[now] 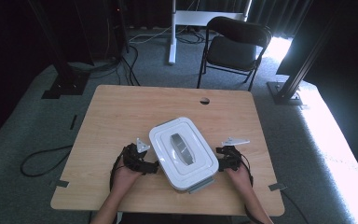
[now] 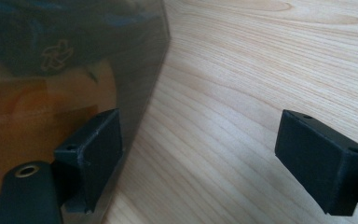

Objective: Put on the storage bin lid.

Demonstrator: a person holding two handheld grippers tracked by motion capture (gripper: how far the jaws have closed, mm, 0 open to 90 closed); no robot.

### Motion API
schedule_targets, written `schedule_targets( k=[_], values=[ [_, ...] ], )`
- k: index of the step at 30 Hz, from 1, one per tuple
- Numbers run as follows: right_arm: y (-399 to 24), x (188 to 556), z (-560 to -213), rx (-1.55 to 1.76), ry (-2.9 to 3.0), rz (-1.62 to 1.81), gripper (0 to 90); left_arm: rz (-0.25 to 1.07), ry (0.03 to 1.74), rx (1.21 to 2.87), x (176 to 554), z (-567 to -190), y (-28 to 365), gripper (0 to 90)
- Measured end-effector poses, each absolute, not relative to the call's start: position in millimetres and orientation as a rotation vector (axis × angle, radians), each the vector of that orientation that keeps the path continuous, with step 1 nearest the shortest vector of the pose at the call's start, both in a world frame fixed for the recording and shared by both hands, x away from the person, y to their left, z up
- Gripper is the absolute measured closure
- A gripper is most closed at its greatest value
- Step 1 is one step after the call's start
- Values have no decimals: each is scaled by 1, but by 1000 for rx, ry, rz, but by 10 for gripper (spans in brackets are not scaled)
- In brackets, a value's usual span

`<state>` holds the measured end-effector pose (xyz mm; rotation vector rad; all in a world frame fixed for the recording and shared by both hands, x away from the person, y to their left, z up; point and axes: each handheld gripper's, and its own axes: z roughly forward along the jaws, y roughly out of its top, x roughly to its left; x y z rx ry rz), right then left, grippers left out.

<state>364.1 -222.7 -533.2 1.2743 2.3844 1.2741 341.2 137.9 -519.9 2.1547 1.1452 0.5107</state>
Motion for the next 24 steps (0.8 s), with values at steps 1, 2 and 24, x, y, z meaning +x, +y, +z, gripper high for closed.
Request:
schedule_targets(
  k=[1,2,24],
  values=[
    [-223,364,-533,1268,2384,1271,146,514,1144,2158,342,-520,138,0],
    [-222,363,-532,1267,2386,1265,151,517,1144,2159,343,-519,137,0],
    [-222,339,-530,1161,2451,1299,161,531,1134,2165,358,-519,134,0]
  ],
)
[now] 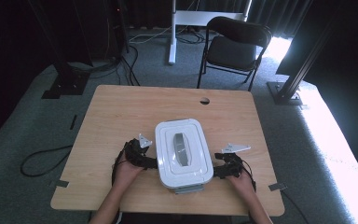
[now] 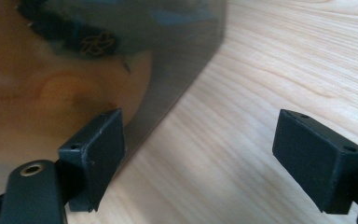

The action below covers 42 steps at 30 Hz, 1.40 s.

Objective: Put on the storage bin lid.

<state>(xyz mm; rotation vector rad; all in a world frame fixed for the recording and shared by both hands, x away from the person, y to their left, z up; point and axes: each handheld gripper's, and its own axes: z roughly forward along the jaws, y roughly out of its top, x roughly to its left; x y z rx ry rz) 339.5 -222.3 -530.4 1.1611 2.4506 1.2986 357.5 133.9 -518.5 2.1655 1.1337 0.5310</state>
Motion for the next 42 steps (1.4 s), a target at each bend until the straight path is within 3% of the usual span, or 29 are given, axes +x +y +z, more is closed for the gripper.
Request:
schedule_targets(
  k=[42],
  values=[
    [-227,334,-523,1225,2254,1277,129,486,999,2076,340,-518,161,0]
  ],
)
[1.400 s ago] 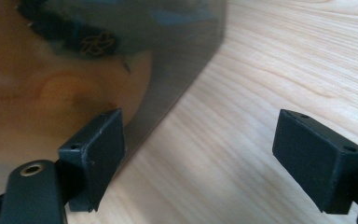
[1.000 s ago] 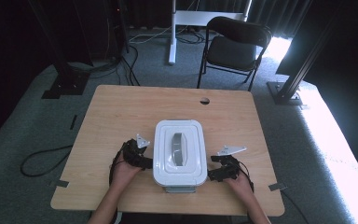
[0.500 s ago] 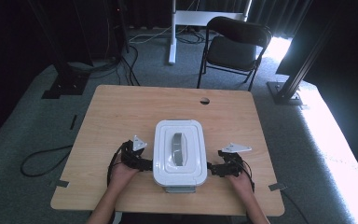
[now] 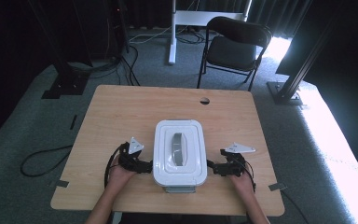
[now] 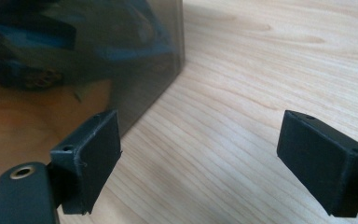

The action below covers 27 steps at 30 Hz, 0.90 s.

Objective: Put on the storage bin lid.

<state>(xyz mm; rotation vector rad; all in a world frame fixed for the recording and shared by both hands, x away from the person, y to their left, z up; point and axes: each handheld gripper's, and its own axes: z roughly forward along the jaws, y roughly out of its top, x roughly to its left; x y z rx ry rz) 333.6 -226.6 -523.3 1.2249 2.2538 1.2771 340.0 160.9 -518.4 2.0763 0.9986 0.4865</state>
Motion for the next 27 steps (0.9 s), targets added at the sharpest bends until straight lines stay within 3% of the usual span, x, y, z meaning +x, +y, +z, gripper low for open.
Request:
schedule_targets(
  k=[27],
  values=[
    [-261,316,-523,1299,2146,1222,128,499,1115,2079,316,-534,213,0]
  ],
)
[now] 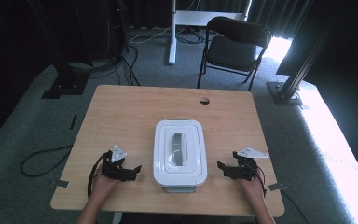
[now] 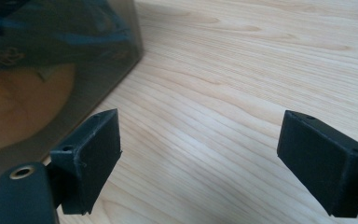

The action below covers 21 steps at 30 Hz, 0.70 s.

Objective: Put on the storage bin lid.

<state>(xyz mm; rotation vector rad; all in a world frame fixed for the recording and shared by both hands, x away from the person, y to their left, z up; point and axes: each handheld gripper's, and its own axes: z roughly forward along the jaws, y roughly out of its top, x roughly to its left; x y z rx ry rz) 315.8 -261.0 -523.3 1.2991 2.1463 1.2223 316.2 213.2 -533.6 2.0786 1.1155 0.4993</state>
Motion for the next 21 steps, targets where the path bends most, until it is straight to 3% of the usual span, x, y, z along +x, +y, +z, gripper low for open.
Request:
schedule_targets(
  k=[21],
  values=[
    [-293,302,-533,1415,2020,1101,124,554,1287,2021,307,-537,252,0]
  ],
)
